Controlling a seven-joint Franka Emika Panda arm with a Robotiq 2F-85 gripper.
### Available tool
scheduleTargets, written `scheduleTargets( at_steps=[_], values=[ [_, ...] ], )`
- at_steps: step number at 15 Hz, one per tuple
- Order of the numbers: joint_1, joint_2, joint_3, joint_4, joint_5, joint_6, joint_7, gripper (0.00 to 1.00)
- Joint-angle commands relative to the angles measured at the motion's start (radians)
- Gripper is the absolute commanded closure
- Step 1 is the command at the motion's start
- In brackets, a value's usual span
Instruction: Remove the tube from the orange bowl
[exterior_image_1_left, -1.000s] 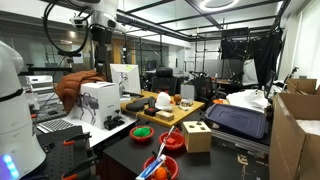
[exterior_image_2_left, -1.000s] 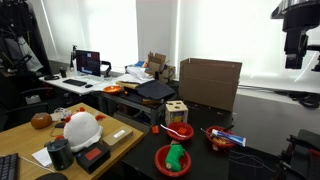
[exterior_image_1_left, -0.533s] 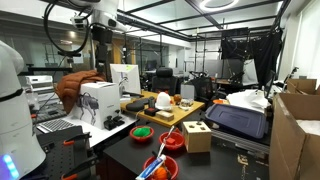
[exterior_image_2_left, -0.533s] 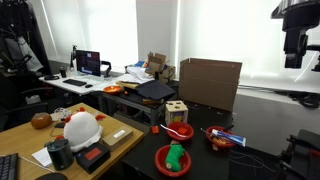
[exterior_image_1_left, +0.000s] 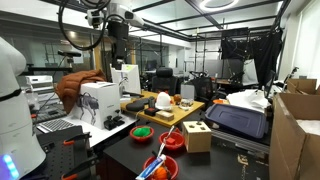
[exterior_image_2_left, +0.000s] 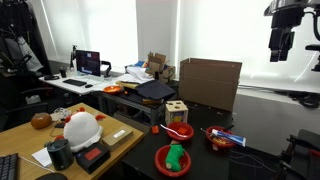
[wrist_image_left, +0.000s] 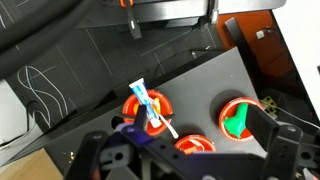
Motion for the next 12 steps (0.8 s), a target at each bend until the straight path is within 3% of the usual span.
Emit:
scheduleTargets(
  at_steps=[1, 7, 12],
  values=[
    [-0.011, 0.143, -0.028, 0.065, -0.032, 0.077, -0.072, 0.0],
    [-0.027, 0.352, -0.066, 0.058, -0.068, 0.301, -0.172, 0.0],
    [-0.048, 0.526, -0.091, 0.058, -0.061, 0.416, -0.269, 0.0]
  ],
)
